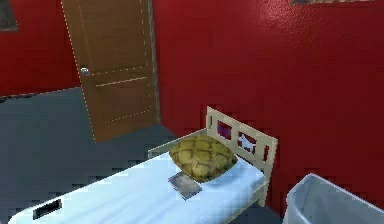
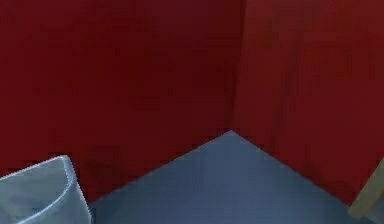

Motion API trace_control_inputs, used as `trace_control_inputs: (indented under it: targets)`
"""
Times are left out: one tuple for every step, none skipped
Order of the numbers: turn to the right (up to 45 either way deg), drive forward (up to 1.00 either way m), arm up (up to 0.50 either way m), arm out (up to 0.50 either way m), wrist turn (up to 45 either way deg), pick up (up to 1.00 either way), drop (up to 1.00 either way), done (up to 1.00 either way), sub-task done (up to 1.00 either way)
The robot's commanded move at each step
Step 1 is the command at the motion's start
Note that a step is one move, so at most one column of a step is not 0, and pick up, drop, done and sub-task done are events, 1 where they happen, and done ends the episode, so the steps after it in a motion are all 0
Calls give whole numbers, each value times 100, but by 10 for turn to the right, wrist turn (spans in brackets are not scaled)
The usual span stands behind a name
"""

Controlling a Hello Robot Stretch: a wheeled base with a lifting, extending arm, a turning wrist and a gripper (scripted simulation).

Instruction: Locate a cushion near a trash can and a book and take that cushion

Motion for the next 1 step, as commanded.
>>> trace_control_inputs:
  targets:
    - [150, 0, 0, 0, 0, 0, 0, 0, 0]
